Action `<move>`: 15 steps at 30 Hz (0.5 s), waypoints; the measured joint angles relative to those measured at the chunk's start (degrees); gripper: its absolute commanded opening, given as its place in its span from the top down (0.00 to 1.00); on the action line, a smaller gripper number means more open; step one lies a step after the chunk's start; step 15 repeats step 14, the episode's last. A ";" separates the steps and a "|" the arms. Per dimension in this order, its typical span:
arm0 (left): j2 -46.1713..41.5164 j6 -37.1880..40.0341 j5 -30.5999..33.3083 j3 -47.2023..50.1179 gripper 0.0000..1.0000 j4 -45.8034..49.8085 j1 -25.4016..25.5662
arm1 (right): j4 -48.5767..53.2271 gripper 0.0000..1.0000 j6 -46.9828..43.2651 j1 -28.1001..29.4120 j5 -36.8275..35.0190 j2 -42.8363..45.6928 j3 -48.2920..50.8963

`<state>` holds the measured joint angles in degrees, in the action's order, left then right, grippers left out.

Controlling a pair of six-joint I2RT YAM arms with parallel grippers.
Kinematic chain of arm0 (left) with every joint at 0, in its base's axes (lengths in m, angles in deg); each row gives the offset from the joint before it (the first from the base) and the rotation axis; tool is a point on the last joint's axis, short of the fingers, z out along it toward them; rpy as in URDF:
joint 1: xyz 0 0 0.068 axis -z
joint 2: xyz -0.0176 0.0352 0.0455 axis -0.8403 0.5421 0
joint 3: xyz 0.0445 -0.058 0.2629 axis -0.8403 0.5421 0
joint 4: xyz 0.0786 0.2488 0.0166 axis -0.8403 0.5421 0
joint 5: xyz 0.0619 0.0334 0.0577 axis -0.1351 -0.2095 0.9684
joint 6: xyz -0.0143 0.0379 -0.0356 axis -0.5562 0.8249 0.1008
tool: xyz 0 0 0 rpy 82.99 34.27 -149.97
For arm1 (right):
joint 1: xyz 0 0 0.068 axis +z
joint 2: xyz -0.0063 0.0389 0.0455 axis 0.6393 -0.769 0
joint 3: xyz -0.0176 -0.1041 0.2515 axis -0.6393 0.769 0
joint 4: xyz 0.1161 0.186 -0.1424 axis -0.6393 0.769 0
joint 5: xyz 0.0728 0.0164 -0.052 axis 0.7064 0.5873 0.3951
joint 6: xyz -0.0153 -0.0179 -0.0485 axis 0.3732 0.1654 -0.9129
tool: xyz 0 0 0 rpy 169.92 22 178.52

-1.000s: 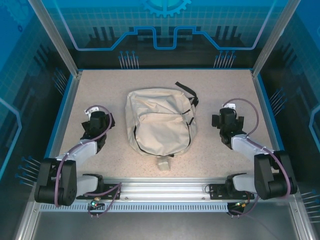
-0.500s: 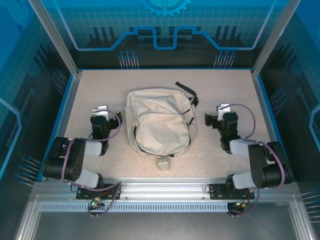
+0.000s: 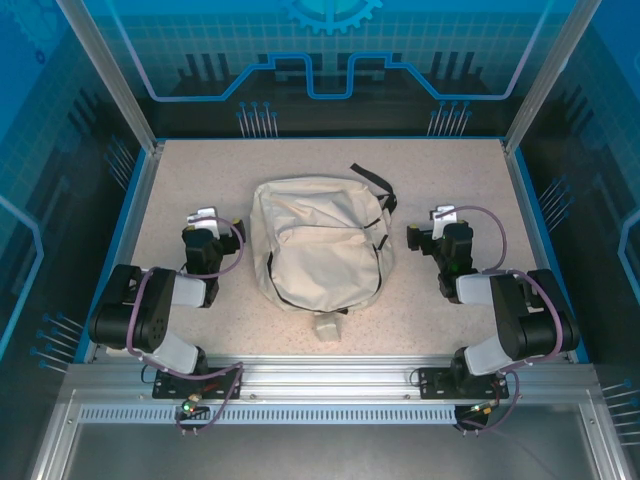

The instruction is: Pack books, pencil case, and school supplies into a backpack

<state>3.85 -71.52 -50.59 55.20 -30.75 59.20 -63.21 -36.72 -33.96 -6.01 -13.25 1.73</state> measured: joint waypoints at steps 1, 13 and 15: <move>0.00 0.15 -0.04 0.00 0.01 0.02 0.00 | 0.00 0.00 0.00 0.00 -0.09 -0.02 -0.04; 0.00 0.22 -0.52 -0.48 0.01 1.05 0.00 | 0.00 0.00 0.02 0.00 -0.61 -0.04 -0.07; 0.00 0.20 -0.55 -0.57 0.01 1.07 0.00 | 0.00 0.00 0.02 0.00 -0.61 -0.04 -0.04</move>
